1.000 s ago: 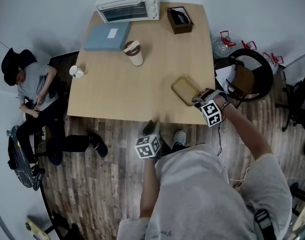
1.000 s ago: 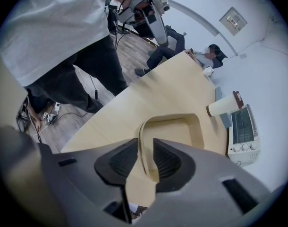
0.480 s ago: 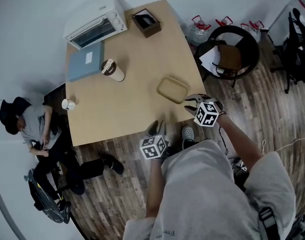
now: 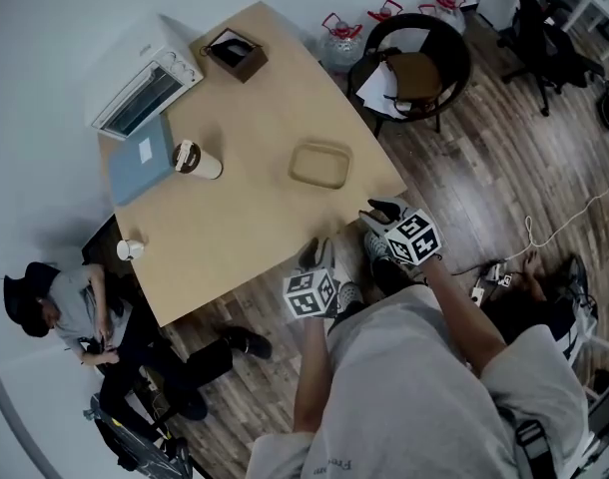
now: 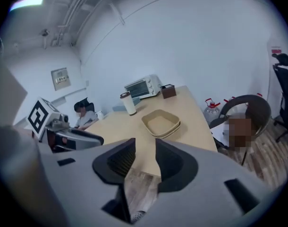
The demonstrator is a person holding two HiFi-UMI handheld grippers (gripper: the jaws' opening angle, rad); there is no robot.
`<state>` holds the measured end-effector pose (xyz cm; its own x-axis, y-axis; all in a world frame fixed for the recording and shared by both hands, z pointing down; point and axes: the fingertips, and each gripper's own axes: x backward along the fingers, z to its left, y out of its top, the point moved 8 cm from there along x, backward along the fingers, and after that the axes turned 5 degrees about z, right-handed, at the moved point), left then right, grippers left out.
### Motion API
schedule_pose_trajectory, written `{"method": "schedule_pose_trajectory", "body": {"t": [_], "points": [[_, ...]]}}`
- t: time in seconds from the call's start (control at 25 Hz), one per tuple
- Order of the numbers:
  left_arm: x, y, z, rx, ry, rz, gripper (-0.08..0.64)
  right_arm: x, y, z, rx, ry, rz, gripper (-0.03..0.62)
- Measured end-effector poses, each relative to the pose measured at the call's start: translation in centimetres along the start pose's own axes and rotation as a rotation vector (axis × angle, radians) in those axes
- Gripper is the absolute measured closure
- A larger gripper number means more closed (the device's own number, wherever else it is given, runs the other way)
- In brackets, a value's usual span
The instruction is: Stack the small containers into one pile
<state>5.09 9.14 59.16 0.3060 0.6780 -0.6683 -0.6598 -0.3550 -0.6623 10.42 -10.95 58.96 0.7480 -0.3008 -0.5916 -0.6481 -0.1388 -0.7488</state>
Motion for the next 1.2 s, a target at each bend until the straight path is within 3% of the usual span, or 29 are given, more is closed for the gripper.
{"method": "schedule_pose_trajectory", "body": {"t": [0.28,0.48,0.84,1.2], "points": [[3.6,-3.0,-0.4,-0.032,-0.060,0.006,0.443,4.1,-2.5,6.3,-0.047,-0.169,-0.148,0.456],[5.6,-4.4,-0.5,-0.060,-0.095,-0.021,0.443,5.8,-4.9,10.1,-0.073,-0.253,-0.201,0.456],[7.8,-6.0,-1.8,-0.082,-0.157,-0.066,0.443,8.3,-8.2,14.8,-0.056,-0.280,-0.219,0.466],[9.0,-5.4,-2.5,-0.149,-0.168,-0.104,0.443,8.8,-9.0,15.2,-0.071,-0.309,-0.251,0.466]]}}
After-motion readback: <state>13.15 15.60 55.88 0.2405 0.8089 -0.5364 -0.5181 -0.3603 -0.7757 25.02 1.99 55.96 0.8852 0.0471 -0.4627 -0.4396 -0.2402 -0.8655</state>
